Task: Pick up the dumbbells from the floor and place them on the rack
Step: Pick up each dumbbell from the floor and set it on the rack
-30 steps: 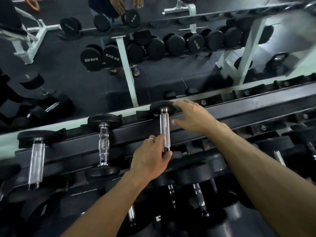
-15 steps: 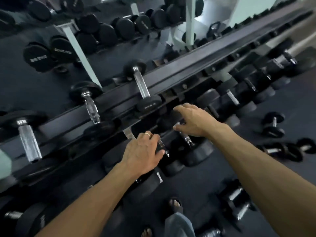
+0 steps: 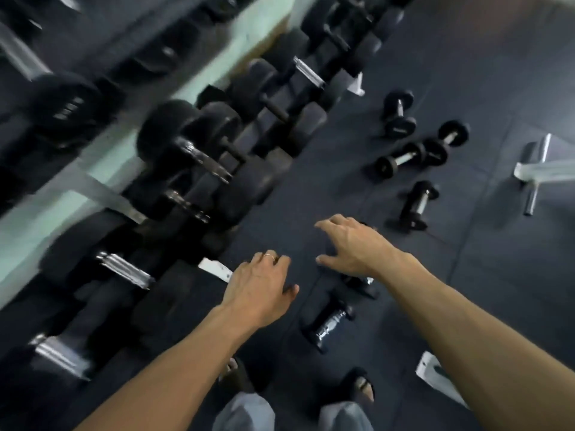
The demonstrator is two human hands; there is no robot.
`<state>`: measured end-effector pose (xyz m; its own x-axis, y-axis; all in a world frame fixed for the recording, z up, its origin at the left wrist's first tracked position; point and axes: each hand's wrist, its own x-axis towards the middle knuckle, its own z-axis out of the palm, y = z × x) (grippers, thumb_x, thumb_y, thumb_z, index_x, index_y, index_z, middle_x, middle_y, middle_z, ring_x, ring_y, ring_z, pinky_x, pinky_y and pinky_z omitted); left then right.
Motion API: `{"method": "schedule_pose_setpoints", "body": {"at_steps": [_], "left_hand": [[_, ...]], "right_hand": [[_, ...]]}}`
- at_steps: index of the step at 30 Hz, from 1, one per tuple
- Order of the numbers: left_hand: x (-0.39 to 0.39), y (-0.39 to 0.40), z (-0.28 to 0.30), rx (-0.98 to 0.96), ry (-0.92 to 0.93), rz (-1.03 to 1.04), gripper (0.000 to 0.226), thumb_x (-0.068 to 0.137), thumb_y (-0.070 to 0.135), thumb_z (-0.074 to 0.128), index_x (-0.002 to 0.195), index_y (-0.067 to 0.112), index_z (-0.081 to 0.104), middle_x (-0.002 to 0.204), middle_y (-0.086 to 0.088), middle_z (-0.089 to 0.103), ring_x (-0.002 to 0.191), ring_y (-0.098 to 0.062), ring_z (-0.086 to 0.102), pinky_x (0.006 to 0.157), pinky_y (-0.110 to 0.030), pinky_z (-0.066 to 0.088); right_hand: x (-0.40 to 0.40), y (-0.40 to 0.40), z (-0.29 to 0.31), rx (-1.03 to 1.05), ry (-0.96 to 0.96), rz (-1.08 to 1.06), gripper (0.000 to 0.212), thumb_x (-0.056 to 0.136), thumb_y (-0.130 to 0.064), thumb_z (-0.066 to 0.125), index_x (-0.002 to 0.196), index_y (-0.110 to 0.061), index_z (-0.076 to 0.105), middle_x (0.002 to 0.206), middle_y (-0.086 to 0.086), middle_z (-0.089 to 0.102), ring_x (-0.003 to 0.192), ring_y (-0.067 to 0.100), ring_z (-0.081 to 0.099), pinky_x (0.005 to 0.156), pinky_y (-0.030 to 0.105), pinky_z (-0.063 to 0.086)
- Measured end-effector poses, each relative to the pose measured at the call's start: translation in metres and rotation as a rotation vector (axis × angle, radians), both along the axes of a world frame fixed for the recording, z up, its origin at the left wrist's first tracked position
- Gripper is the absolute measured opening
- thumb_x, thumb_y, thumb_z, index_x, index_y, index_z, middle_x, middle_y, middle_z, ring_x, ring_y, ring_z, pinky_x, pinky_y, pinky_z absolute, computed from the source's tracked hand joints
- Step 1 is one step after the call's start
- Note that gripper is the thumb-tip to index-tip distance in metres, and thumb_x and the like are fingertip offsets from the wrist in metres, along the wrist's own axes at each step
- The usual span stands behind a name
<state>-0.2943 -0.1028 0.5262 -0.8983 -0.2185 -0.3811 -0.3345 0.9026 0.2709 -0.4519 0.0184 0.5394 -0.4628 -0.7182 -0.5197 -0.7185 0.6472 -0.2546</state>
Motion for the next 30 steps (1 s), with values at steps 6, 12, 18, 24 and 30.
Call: {"method": "schedule_pose_setpoints", "body": {"at_steps": [6, 12, 18, 24, 30], "left_hand": [[-0.029, 0.109, -0.101, 0.041, -0.1, -0.086, 0.046, 0.092, 0.05, 0.049, 0.127, 0.02, 0.047, 0.121, 0.0, 0.053, 0.113, -0.021, 0.051, 0.086, -0.036, 0.043], [-0.039, 0.175, -0.225, 0.101, -0.235, -0.115, 0.05, 0.09, 0.053, 0.05, 0.129, 0.023, 0.044, 0.124, 0.001, 0.05, 0.116, -0.02, 0.049, 0.089, -0.034, 0.042], [-0.039, 0.192, -0.376, 0.177, -0.37, -0.119, 0.056, 0.086, 0.053, 0.057, 0.13, 0.021, 0.045, 0.126, -0.001, 0.052, 0.119, -0.022, 0.048, 0.095, -0.038, 0.044], [-0.037, 0.206, -0.51, 0.297, -0.427, -0.003, 0.066, 0.083, 0.047, 0.068, 0.137, 0.021, 0.041, 0.128, -0.003, 0.05, 0.122, -0.023, 0.047, 0.095, -0.038, 0.044], [-0.024, 0.219, -0.578, 0.377, -0.478, 0.096, 0.083, 0.079, 0.028, 0.076, 0.144, 0.039, 0.025, 0.119, -0.002, 0.05, 0.112, -0.024, 0.054, 0.092, -0.04, 0.048]], "right_hand": [[-0.015, 0.123, -0.107, 0.074, -0.116, -0.083, 0.076, 0.086, -0.047, 0.062, 0.148, -0.019, 0.03, 0.142, 0.006, 0.042, 0.13, 0.028, 0.043, 0.102, 0.038, 0.041], [-0.015, 0.208, -0.237, 0.119, -0.223, -0.162, 0.074, 0.087, -0.047, 0.061, 0.149, -0.021, 0.028, 0.142, 0.004, 0.042, 0.13, 0.027, 0.044, 0.101, 0.04, 0.043], [-0.003, 0.232, -0.389, 0.133, -0.311, -0.336, 0.072, 0.083, -0.044, 0.067, 0.143, -0.02, 0.035, 0.136, 0.007, 0.048, 0.122, 0.03, 0.051, 0.098, 0.042, 0.045], [0.02, 0.238, -0.522, 0.064, -0.369, -0.576, 0.076, 0.082, -0.036, 0.072, 0.145, -0.019, 0.034, 0.134, 0.009, 0.049, 0.121, 0.029, 0.053, 0.098, 0.037, 0.046], [0.035, 0.243, -0.589, -0.054, -0.355, -0.699, 0.075, 0.079, -0.04, 0.074, 0.143, -0.025, 0.037, 0.123, 0.007, 0.053, 0.112, 0.029, 0.055, 0.096, 0.043, 0.047]]}}
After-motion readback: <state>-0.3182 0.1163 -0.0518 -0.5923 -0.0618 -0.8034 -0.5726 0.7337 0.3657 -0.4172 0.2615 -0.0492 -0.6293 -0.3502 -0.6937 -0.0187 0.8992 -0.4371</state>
